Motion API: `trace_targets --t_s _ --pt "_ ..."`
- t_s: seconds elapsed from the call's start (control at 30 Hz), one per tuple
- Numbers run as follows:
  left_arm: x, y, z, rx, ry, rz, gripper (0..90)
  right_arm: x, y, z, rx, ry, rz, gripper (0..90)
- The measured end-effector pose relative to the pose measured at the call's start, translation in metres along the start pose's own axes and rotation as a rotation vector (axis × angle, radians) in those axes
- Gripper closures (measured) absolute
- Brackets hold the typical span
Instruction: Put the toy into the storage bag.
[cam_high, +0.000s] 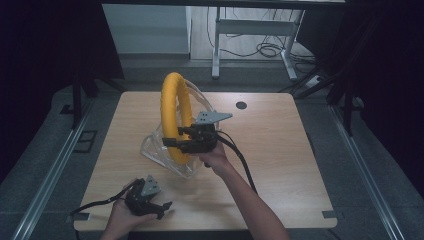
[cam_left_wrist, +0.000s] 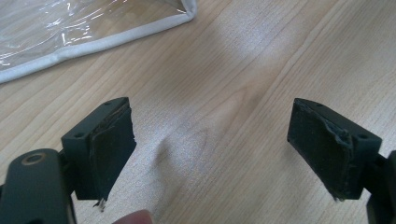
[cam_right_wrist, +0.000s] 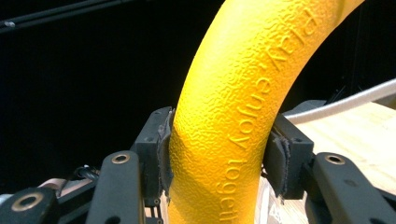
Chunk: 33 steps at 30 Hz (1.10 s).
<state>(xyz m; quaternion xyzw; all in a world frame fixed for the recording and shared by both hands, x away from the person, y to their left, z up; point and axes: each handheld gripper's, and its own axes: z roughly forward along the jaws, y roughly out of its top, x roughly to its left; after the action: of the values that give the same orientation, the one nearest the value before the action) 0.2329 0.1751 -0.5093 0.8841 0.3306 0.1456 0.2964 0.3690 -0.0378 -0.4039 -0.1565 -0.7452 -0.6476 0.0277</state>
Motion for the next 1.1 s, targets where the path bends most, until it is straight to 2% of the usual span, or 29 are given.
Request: trace_targets --t_s 0.1,0.23,0.57,0.9,1.1 --pt "0.0 0.0 0.0 -0.001 0.0 -0.002 14.7 -0.001 -0.003 0.001 0.011 -0.008 0.004 47.9" --pt "0.0 0.0 0.0 0.001 0.001 -0.002 14.7 -0.004 -0.009 0.001 0.042 -0.041 0.0 46.6" --pt "-0.001 0.0 0.001 0.005 -0.001 -0.001 14.7 -0.005 -0.009 -0.001 0.046 -0.044 -0.011 44.5" --pt "0.0 0.0 0.0 0.003 0.0 0.0 14.7 0.003 -0.005 -0.009 0.031 -0.117 -0.045 30.4" --pt "-0.001 0.0 0.0 0.002 -0.001 -0.001 14.7 0.01 0.0 -0.02 0.019 -0.148 -0.075 29.2"
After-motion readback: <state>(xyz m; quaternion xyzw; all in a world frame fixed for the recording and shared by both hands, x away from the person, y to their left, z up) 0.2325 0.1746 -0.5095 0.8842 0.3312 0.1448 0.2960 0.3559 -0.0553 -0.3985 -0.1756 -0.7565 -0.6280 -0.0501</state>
